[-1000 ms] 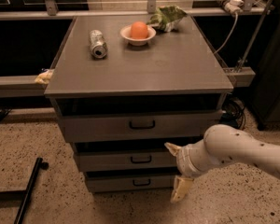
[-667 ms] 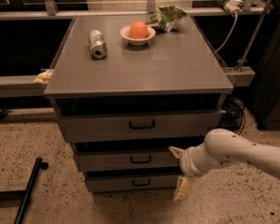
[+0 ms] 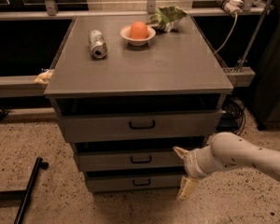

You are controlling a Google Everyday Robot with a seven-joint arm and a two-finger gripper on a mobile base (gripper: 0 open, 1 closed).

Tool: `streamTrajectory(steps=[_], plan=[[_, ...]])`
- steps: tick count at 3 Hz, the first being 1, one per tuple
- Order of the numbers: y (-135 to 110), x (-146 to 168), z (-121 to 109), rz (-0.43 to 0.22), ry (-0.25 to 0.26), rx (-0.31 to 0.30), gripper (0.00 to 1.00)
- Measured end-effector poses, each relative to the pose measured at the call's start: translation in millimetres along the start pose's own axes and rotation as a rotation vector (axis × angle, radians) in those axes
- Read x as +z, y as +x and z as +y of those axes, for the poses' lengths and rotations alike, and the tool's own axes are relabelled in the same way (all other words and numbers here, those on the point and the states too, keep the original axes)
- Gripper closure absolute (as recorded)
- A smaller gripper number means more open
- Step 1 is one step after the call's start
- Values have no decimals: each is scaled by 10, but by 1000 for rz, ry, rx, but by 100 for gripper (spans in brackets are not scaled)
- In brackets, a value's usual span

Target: Open middle drawer

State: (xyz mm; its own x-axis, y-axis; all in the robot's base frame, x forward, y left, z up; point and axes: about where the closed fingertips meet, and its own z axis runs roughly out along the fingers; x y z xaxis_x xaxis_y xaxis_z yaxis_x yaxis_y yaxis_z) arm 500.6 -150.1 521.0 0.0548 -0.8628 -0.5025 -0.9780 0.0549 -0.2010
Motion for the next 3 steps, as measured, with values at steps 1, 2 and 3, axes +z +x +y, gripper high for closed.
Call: streamTrajectory(steps=[1,2,3], plan=[[197,79,-107,-12,36,-2,0],[394,185,-229,-20,60,0,0],[554,314,-372,-28,71,-11,0]])
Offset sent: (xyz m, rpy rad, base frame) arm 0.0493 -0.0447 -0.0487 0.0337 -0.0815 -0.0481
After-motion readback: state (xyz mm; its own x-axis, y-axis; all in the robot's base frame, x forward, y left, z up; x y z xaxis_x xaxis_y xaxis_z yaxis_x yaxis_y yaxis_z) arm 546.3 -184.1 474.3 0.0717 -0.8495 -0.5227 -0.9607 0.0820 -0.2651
